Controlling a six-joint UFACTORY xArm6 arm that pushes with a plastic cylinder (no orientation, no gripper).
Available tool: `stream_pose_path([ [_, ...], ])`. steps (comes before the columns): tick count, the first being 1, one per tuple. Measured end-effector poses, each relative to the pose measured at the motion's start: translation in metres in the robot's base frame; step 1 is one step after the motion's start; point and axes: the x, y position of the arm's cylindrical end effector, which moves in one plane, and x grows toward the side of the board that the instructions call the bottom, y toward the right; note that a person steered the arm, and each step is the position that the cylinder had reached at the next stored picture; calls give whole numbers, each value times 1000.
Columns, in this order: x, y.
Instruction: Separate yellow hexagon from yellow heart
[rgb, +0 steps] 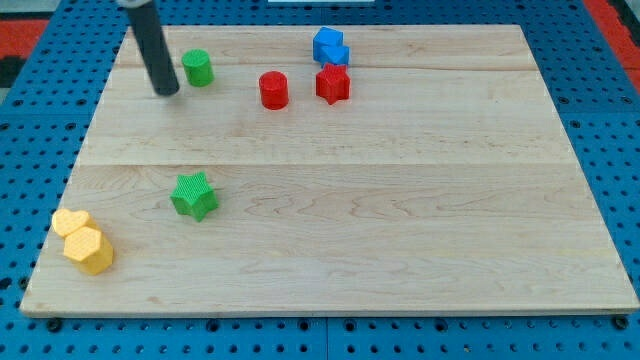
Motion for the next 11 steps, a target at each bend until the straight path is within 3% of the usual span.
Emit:
stream_pose_path([
  [1,-18,40],
  [2,-58,29],
  [3,-67,3],
  [4,-47,8],
  [6,82,-96],
  [7,149,-113],
  [9,228,-96],
  [11,226,4],
])
